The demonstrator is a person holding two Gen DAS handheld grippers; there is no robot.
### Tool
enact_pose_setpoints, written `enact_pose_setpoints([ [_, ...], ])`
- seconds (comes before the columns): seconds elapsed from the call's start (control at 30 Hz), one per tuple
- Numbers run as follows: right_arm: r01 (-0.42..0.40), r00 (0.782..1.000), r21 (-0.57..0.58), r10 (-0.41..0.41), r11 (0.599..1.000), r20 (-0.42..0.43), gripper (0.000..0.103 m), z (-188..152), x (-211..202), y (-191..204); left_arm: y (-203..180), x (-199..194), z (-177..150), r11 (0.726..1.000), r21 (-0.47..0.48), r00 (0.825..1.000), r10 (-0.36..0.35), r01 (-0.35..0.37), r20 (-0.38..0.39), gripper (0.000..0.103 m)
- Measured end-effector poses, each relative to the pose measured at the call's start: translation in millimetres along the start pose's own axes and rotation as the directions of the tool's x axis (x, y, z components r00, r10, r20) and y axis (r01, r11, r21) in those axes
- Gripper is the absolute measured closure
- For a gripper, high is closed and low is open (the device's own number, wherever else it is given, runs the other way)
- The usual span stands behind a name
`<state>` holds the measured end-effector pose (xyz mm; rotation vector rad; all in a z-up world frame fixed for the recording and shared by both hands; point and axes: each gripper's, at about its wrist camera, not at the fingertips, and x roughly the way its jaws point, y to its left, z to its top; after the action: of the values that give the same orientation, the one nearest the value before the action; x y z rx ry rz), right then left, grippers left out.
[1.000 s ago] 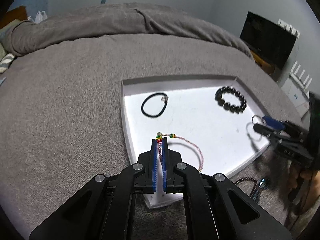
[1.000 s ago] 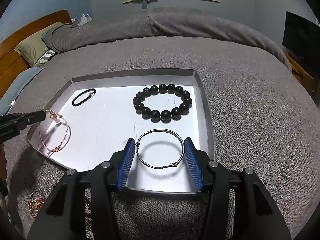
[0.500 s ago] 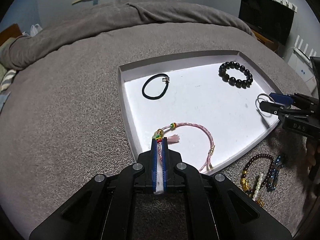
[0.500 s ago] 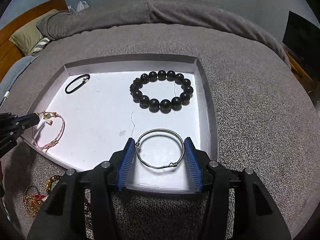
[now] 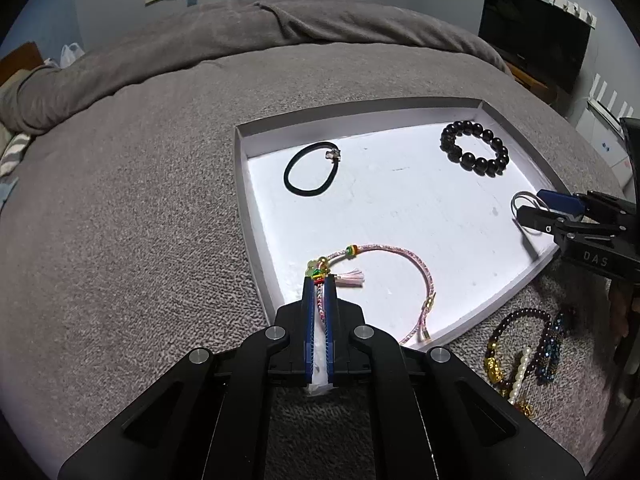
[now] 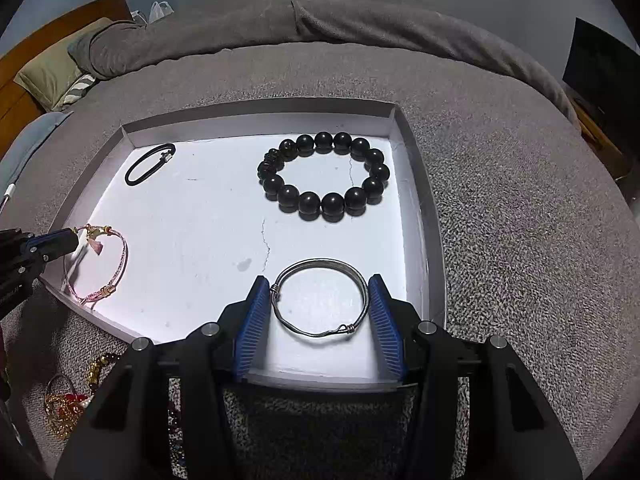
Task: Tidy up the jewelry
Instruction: 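Lower both items into the tray and open both grippers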
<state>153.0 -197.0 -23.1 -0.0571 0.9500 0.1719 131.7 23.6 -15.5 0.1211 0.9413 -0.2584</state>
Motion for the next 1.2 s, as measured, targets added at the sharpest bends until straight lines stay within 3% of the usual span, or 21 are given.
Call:
enact_pose_setpoints([
  [0.47, -0.005, 1.000, 0.005, 0.005, 1.000, 0.000, 0.049, 0.6, -0.8, 0.9, -0.5, -0.7, -0.5, 1.000, -0.005, 1.000, -0.002, 0.002, 0.010, 0.097],
  [0.87, -0.073, 0.997, 0.006, 0.073, 0.997, 0.034, 0.031, 1.3, -19.6, 9.3, -7.4, -3.8, -1.7, 1.000, 0.001, 1.000, -0.001, 0.001, 0.026, 0.085],
  [0.97, -0.083, 0.995, 0.002, 0.083, 0.997, 0.060, 0.022, 0.2, -31.3, 11.6, -8.0, -6.0, -1.9, 1.000, -0.004, 1.000, -0.004, 0.004, 0.029, 0.081],
  [1.0, -0.085, 0.994, 0.000, 0.084, 0.996, 0.075, 0.017, -0.7, -36.5, 11.9, -9.0, -9.1, -2.0, 1.000, -0.006, 0.999, -0.010, 0.010, 0.040, 0.076],
  [1.13, -0.080, 0.988, -0.001, 0.079, 0.997, 0.134, 0.006, -5.7, -58.0, 11.5, -12.9, -29.4, -2.9, 1.000, -0.007, 0.991, 0.002, -0.001, 0.135, 0.027],
  [1.2, -0.076, 0.987, 0.012, 0.074, 0.997, 0.145, 0.006, -8.9, -65.4, 9.6, -13.5, -40.3, -2.6, 0.999, -0.017, 0.982, 0.048, -0.045, 0.180, 0.021],
])
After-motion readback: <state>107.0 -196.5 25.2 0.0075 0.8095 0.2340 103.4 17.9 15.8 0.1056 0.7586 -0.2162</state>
